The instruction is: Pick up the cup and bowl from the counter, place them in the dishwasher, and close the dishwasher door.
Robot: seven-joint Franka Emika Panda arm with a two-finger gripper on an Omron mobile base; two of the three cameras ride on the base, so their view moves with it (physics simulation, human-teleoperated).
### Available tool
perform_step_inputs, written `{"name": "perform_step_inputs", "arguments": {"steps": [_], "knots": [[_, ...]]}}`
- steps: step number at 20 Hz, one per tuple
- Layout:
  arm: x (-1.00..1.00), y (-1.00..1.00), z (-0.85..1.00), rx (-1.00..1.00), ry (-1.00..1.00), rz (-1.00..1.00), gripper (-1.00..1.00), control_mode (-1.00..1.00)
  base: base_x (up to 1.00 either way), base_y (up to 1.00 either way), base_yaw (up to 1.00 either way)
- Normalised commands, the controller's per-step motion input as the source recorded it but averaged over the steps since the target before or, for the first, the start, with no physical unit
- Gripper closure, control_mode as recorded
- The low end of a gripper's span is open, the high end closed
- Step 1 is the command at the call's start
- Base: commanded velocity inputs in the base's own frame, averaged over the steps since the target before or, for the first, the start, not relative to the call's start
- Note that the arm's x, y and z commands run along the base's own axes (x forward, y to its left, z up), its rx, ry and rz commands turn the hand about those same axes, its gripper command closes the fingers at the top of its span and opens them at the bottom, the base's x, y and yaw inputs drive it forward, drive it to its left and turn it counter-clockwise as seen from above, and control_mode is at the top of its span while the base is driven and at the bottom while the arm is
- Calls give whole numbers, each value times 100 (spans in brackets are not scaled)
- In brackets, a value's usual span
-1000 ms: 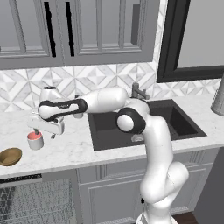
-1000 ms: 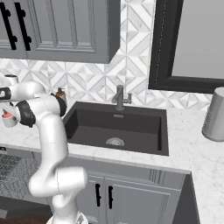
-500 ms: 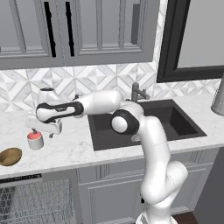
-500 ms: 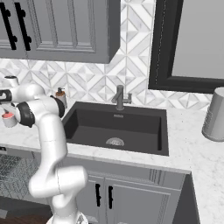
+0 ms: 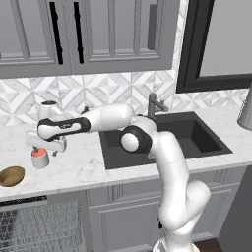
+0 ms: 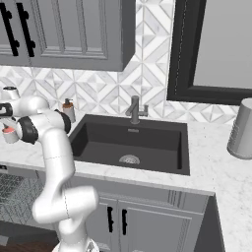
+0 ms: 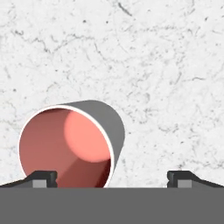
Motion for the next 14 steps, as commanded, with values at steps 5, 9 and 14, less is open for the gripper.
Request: {"name": "perform_step_inputs", "arguments": {"steps": [5, 9, 14], "knots": [[0, 0, -9, 0, 0, 0, -100, -100, 0, 0, 0], [0, 0, -6, 0, 0, 0, -100, -100, 0, 0, 0], [0, 0, -9, 0, 0, 0, -100, -100, 0, 0, 0]]}}
